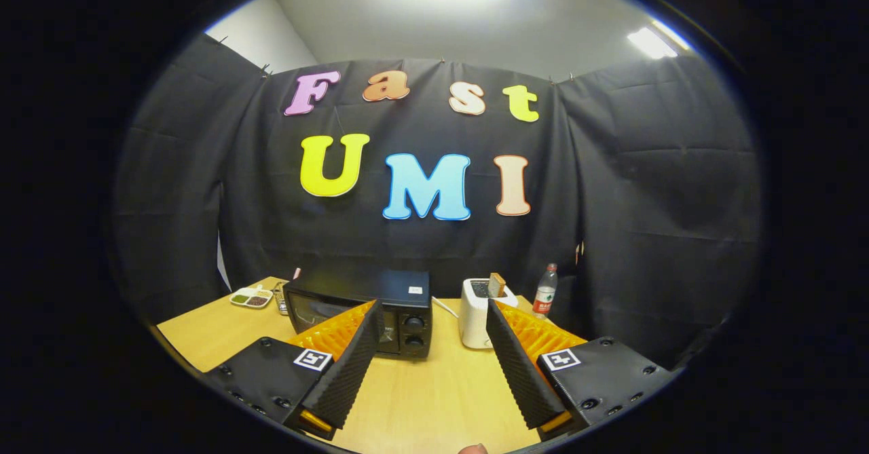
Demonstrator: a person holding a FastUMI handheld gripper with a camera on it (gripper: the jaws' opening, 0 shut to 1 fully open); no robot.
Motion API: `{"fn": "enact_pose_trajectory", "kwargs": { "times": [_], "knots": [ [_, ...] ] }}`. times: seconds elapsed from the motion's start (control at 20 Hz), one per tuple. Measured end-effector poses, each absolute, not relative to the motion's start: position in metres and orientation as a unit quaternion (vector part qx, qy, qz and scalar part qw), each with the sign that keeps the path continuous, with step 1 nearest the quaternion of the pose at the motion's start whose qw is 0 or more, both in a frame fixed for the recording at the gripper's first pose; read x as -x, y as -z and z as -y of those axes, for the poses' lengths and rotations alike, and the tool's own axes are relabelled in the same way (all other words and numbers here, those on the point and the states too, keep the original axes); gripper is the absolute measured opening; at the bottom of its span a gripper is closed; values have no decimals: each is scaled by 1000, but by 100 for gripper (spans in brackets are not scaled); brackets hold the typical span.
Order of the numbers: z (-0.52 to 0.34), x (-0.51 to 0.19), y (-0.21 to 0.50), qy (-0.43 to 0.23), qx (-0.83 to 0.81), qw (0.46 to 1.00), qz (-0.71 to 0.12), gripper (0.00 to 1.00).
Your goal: Open the toaster oven, put the food inside, and close the toaster oven door.
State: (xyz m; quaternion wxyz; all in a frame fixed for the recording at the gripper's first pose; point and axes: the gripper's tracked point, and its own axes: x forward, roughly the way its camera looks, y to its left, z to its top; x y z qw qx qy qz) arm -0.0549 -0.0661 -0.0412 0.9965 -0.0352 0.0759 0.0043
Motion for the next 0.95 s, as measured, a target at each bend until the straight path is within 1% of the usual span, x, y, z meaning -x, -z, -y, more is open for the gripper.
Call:
{"fn": "enact_pose_trajectory", "kwargs": {
  "times": [0.15,0.35,0.6,0.95],
  "knots": [
    [93,52,38,-9,35,997,-73,96],
    [110,49,48,-23,24,995,-89,96],
    [112,45,51,-43,23,994,-93,96],
    [109,40,47,-52,8,995,-90,96]
  ]
}}
